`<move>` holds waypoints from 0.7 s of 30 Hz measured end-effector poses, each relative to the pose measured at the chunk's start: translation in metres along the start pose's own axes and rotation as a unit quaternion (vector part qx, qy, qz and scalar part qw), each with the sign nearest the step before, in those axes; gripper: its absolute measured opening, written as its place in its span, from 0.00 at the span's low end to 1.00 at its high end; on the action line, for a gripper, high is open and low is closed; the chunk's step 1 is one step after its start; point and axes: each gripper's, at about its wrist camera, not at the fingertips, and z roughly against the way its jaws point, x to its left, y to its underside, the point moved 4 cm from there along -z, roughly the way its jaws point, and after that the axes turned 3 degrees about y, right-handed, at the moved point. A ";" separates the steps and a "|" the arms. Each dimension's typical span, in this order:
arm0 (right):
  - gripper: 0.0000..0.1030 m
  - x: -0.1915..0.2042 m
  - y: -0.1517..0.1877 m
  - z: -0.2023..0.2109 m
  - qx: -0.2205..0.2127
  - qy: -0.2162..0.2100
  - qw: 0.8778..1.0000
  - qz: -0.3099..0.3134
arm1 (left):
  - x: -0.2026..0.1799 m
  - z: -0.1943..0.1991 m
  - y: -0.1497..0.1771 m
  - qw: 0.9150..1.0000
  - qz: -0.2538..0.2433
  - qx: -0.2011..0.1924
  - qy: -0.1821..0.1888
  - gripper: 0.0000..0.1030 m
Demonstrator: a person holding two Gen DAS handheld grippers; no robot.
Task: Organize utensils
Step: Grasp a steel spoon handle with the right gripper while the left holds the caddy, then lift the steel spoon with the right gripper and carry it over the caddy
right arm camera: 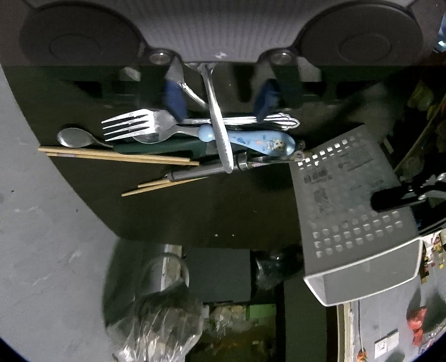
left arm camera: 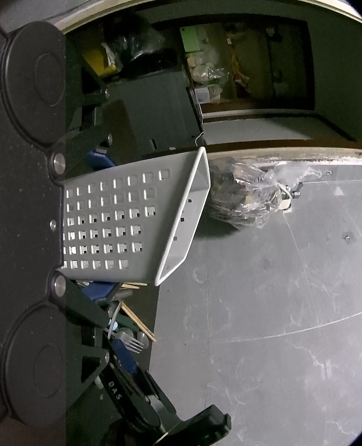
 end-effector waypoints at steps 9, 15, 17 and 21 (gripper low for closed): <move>0.16 0.003 -0.009 -0.018 0.022 0.006 1.000 0.004 | -0.005 -0.006 0.003 1.000 0.010 0.009 -0.018 0.75; 0.09 0.003 -0.002 -0.012 0.025 0.011 1.000 0.002 | -0.007 -0.001 0.003 1.000 0.005 0.008 -0.010 0.75; 0.08 0.002 -0.001 -0.009 0.018 0.009 1.000 -0.006 | -0.008 0.004 0.005 1.000 0.007 0.007 -0.008 0.75; 0.08 0.001 0.003 0.001 -0.001 0.001 1.000 -0.022 | -0.012 0.014 0.006 1.000 0.006 0.008 -0.008 0.75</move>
